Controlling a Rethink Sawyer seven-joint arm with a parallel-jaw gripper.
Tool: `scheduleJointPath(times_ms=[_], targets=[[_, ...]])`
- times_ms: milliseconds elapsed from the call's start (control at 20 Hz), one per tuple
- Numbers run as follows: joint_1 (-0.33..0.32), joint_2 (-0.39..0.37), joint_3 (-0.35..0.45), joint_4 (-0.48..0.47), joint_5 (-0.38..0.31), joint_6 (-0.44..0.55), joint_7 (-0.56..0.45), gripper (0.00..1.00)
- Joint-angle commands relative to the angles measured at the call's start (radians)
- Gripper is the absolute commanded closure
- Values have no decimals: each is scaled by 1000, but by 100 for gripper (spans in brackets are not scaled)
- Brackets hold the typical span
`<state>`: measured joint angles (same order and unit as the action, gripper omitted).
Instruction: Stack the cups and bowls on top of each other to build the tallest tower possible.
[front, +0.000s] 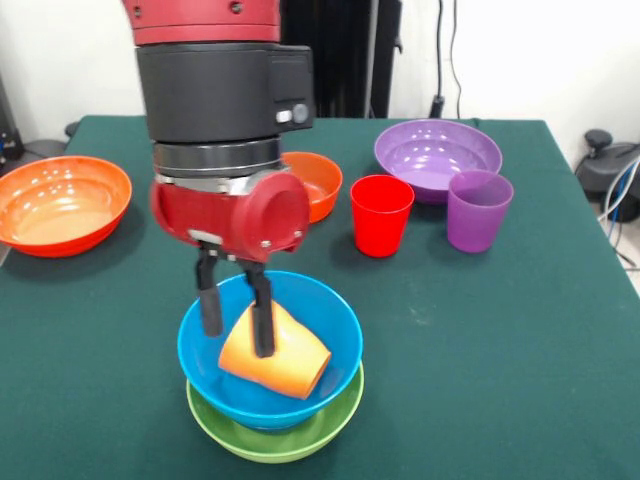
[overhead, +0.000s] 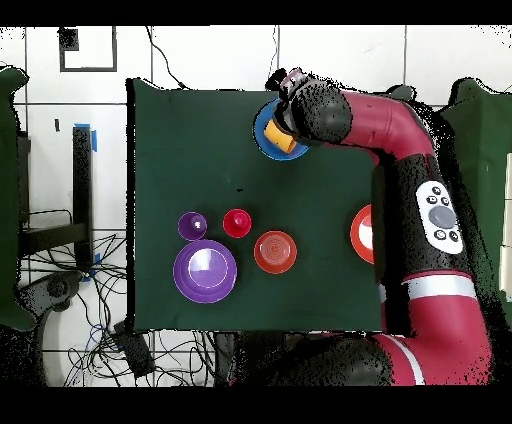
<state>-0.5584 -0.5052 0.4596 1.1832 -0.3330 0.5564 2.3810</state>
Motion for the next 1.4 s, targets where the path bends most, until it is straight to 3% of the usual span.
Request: scheduleJointPath(times_ms=[50, 400, 700, 1100, 1400], targets=[[13, 18, 127, 89, -54, 66, -298, 0], [29, 19, 147, 72, -53, 99, -268, 0], [19, 24, 167, 70, -86, 133, -335, 0], [-17, 10, 187, 165, -118, 32, -308, 0], [-33, 5, 208, 191, -151, 7, -290, 0]])
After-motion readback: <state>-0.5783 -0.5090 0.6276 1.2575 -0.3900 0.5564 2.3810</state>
